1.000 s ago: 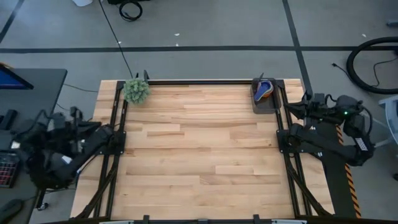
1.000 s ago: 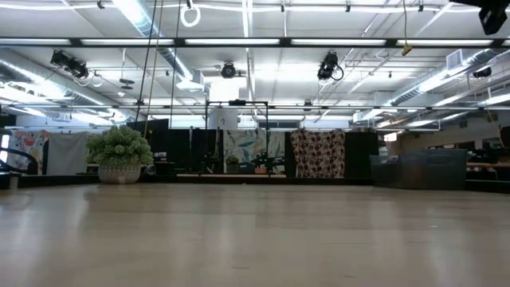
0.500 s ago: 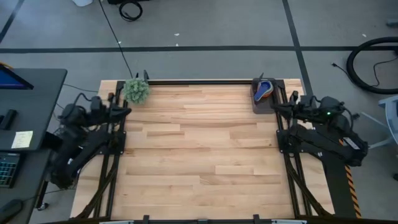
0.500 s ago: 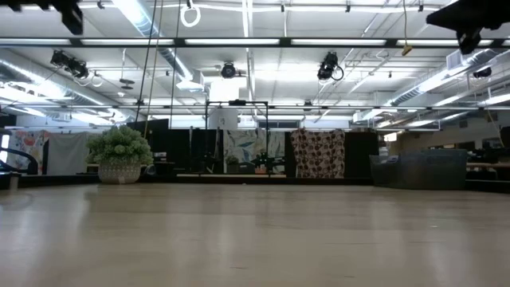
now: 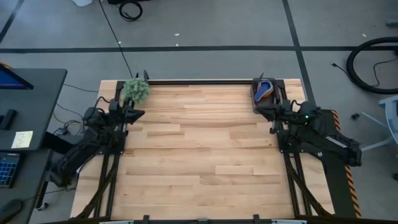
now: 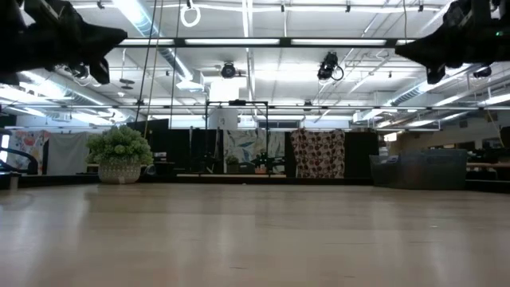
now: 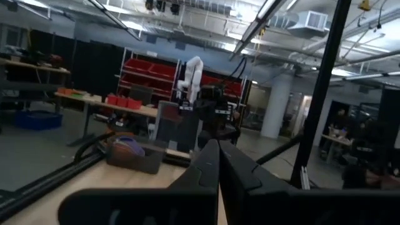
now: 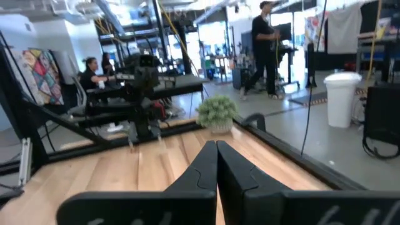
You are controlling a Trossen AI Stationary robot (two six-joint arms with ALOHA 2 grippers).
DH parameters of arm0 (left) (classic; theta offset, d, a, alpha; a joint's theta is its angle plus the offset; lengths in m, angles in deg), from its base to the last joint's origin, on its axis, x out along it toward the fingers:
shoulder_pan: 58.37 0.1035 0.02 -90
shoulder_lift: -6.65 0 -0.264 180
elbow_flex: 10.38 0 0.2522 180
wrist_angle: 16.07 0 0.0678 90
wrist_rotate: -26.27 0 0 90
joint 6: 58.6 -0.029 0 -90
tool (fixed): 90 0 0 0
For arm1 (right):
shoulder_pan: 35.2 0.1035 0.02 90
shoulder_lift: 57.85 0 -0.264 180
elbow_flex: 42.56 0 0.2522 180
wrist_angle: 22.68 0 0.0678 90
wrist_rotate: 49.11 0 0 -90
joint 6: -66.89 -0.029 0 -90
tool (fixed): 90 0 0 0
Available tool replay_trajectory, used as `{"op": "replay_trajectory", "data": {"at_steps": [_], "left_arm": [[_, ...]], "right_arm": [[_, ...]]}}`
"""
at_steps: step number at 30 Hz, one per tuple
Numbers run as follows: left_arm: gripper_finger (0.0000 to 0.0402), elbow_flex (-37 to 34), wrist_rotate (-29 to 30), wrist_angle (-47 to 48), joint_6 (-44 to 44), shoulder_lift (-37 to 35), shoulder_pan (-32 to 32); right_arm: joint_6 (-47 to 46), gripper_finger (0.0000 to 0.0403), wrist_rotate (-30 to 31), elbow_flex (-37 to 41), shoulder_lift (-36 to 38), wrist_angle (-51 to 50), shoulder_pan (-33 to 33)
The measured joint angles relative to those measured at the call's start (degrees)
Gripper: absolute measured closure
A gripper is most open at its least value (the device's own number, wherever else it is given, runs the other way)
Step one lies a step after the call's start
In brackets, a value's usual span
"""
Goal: Nest measuring cups in basket
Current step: Return to Home Position
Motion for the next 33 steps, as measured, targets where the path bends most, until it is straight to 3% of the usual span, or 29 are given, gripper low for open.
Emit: {"op": "replay_trajectory", "data": {"at_steps": [15,33], "left_arm": [[0.0398,-2.08,-1.72,1.53,-11.01,0.0,-5.0],[0.0397,-2.12,-0.94,14.85,-18.59,0.0,-7.13]], "right_arm": [[4.54,0.0398,-0.17,5.93,0.0,0.52,0.04],[5.46,0.0398,-2.95,8.92,0.0,0.78,0.07]]}}
